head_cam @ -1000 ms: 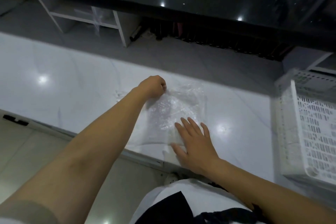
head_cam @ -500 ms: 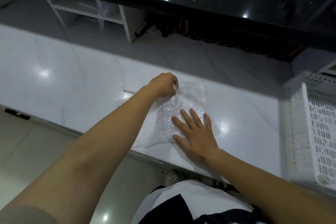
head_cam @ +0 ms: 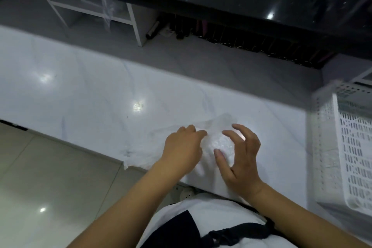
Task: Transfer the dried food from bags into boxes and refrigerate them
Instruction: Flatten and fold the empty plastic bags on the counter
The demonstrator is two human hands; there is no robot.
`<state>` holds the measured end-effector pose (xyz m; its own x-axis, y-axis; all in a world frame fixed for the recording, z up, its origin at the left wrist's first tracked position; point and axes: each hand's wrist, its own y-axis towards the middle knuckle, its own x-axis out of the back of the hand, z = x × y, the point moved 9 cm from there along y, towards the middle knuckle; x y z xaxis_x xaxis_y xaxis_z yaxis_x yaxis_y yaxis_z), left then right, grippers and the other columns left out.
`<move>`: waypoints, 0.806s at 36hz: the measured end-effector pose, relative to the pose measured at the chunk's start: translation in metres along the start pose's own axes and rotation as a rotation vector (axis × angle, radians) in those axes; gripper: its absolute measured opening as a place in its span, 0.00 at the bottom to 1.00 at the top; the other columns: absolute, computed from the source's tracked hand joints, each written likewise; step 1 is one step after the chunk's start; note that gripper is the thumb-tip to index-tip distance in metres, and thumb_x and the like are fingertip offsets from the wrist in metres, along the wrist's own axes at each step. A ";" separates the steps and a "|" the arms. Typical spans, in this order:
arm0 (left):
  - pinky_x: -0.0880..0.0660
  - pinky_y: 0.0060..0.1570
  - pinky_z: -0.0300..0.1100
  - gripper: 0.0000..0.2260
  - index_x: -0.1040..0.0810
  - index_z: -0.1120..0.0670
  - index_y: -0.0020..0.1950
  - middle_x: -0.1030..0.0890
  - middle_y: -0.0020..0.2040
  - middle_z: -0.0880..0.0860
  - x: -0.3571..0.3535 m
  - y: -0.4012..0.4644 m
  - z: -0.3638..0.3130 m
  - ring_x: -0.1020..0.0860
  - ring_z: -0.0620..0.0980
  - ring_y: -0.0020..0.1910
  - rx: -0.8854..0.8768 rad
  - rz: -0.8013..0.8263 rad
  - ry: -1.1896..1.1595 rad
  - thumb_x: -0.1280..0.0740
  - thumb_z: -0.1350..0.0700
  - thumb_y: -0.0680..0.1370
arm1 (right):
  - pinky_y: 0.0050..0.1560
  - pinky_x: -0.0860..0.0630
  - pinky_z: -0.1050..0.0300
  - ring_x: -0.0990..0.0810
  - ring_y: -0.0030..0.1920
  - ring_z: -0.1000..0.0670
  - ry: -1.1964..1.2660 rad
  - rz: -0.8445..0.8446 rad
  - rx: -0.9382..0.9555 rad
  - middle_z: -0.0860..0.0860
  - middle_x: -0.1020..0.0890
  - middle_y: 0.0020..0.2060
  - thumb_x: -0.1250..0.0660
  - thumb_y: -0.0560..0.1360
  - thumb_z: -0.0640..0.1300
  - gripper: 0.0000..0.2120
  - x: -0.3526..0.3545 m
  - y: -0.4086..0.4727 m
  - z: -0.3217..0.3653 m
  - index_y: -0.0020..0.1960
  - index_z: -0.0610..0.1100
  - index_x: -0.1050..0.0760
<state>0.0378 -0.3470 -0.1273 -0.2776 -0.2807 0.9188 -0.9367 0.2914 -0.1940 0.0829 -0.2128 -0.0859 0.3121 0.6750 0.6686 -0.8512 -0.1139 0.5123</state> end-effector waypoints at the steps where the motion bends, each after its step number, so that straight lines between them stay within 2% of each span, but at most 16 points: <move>1: 0.31 0.49 0.44 0.23 0.33 0.42 0.74 0.25 0.64 0.50 -0.008 -0.005 -0.001 0.26 0.53 0.61 0.000 0.021 0.001 0.36 0.53 0.79 | 0.68 0.36 0.43 0.34 0.70 0.46 -0.006 0.002 0.009 0.44 0.31 0.66 0.36 0.76 0.49 0.19 0.004 0.006 0.005 0.64 0.45 0.30; 4: 0.31 0.56 0.46 0.26 0.36 0.45 0.76 0.28 0.66 0.52 -0.030 -0.017 -0.002 0.30 0.54 0.62 -0.006 0.084 0.022 0.36 0.45 0.79 | 0.72 0.41 0.42 0.33 0.72 0.43 -0.050 0.079 0.005 0.44 0.28 0.68 0.36 0.76 0.49 0.19 0.001 0.020 0.015 0.65 0.45 0.26; 7: 0.33 0.58 0.46 0.25 0.34 0.45 0.74 0.30 0.65 0.52 -0.040 -0.027 0.000 0.32 0.53 0.60 -0.039 0.049 0.034 0.39 0.39 0.79 | 0.76 0.47 0.38 0.38 0.76 0.45 -0.073 0.300 -0.076 0.46 0.29 0.73 0.42 0.79 0.50 0.21 -0.023 0.029 0.013 0.69 0.46 0.26; 9: 0.34 0.58 0.46 0.21 0.30 0.45 0.71 0.31 0.64 0.51 -0.042 -0.033 0.002 0.33 0.53 0.59 -0.067 0.005 -0.027 0.40 0.40 0.79 | 0.78 0.52 0.40 0.43 0.79 0.47 -0.100 0.473 -0.129 0.48 0.33 0.76 0.46 0.80 0.51 0.23 -0.045 0.032 0.008 0.72 0.47 0.30; 12: 0.34 0.59 0.46 0.16 0.25 0.45 0.67 0.29 0.61 0.50 -0.042 -0.035 0.009 0.31 0.52 0.58 -0.030 -0.029 -0.164 0.38 0.46 0.80 | 0.79 0.56 0.47 0.48 0.80 0.48 -0.140 0.597 -0.134 0.49 0.39 0.79 0.49 0.82 0.49 0.23 -0.073 0.037 0.000 0.76 0.47 0.35; 15: 0.30 0.53 0.43 0.12 0.19 0.48 0.61 0.25 0.50 0.48 -0.032 -0.035 0.028 0.27 0.50 0.50 0.132 -0.149 -0.384 0.37 0.56 0.80 | 0.79 0.58 0.47 0.53 0.81 0.47 -0.278 0.715 -0.150 0.49 0.45 0.81 0.51 0.84 0.48 0.24 -0.099 0.028 -0.025 0.80 0.49 0.43; 17: 0.29 0.47 0.41 0.10 0.19 0.48 0.55 0.25 0.44 0.46 -0.027 -0.034 0.043 0.26 0.48 0.46 0.244 -0.209 -0.436 0.38 0.59 0.80 | 0.79 0.59 0.45 0.57 0.81 0.48 -0.372 0.773 -0.162 0.50 0.51 0.82 0.55 0.84 0.51 0.26 -0.106 0.013 -0.046 0.81 0.52 0.51; 20: 0.31 0.40 0.40 0.07 0.21 0.49 0.50 0.24 0.44 0.46 -0.019 -0.034 0.062 0.25 0.47 0.43 0.357 -0.256 -0.406 0.38 0.57 0.79 | 0.79 0.62 0.43 0.65 0.79 0.52 -0.413 0.746 -0.140 0.54 0.58 0.81 0.63 0.83 0.59 0.27 -0.103 -0.002 -0.064 0.81 0.59 0.61; 22: 0.30 0.39 0.41 0.08 0.21 0.49 0.52 0.22 0.47 0.48 -0.014 -0.035 0.066 0.24 0.47 0.44 0.400 -0.271 -0.339 0.39 0.56 0.79 | 0.78 0.62 0.42 0.67 0.79 0.52 -0.426 0.725 -0.134 0.54 0.59 0.81 0.64 0.82 0.62 0.27 -0.100 -0.007 -0.068 0.80 0.60 0.63; 24: 0.28 0.44 0.42 0.10 0.20 0.51 0.57 0.20 0.51 0.49 -0.003 -0.035 0.059 0.23 0.50 0.49 0.368 -0.356 -0.285 0.37 0.58 0.79 | 0.78 0.60 0.41 0.66 0.79 0.52 -0.429 0.709 -0.135 0.54 0.57 0.81 0.64 0.82 0.63 0.28 -0.100 -0.007 -0.069 0.80 0.59 0.62; 26: 0.26 0.54 0.46 0.14 0.20 0.53 0.61 0.19 0.56 0.52 0.012 -0.031 0.034 0.23 0.54 0.54 0.214 -0.473 -0.240 0.35 0.61 0.77 | 0.78 0.60 0.40 0.66 0.79 0.51 -0.439 0.704 -0.137 0.53 0.57 0.81 0.65 0.82 0.63 0.28 -0.101 -0.007 -0.069 0.80 0.59 0.62; 28: 0.31 0.68 0.51 0.20 0.26 0.53 0.71 0.24 0.68 0.54 0.010 -0.019 0.008 0.27 0.56 0.68 0.093 -0.462 -0.192 0.38 0.58 0.78 | 0.78 0.59 0.39 0.66 0.79 0.51 -0.448 0.699 -0.141 0.53 0.58 0.81 0.65 0.82 0.63 0.28 -0.102 -0.007 -0.068 0.81 0.58 0.62; 29: 0.38 0.74 0.52 0.22 0.33 0.51 0.76 0.31 0.76 0.54 0.000 -0.012 0.000 0.35 0.55 0.75 0.080 -0.389 -0.165 0.42 0.55 0.80 | 0.78 0.59 0.39 0.65 0.80 0.51 -0.448 0.696 -0.140 0.53 0.58 0.81 0.65 0.82 0.63 0.29 -0.102 -0.007 -0.068 0.81 0.57 0.61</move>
<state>0.0487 -0.3509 -0.1249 0.0750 -0.5000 0.8628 -0.9902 0.0650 0.1237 0.0280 -0.2317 -0.1943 -0.1908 0.1272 0.9733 -0.9467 -0.2859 -0.1483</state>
